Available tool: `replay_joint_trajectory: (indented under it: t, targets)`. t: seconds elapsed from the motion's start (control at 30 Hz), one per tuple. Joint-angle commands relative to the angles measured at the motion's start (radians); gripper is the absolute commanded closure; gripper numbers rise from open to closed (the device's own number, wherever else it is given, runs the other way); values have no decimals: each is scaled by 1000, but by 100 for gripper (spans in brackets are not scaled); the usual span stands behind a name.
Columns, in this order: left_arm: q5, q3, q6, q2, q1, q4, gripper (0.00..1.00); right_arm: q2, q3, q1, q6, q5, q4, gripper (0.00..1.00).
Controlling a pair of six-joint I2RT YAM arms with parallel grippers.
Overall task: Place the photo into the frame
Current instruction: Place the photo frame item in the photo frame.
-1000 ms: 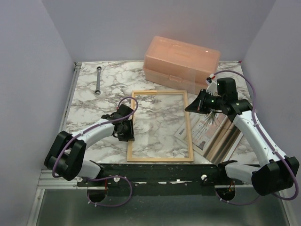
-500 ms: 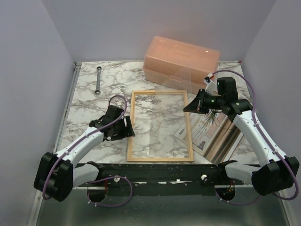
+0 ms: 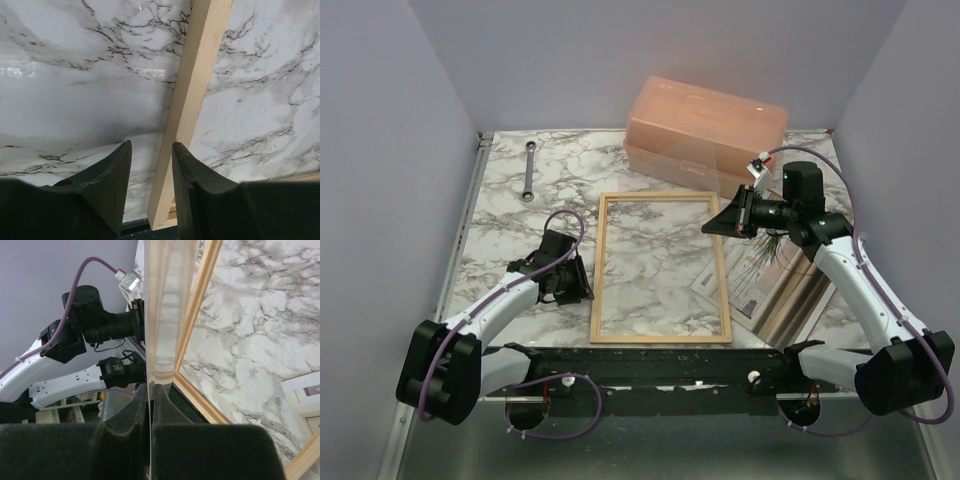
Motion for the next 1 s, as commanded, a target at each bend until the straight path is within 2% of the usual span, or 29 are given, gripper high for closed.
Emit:
replay_joint_trajectory:
  t: [0.0,0.23,0.33,0.73,0.97]
  targets:
    - [25,-22,16,19,6,39,61,-2,-81,-4,77,-94,134,100]
    - [35,-30,18,42,6,66,62,5,-224,-1,205,-145,336,100]
    - [36,-31,28,43,6,72,69,11,-264,0,237,-155,390,99]
    - [-5,-21,28,54,6,49,71,43,-299,11,232,-128,419,100]
    - [-8,-21,29,53,6,49,71,83,-322,27,248,-125,492,100]
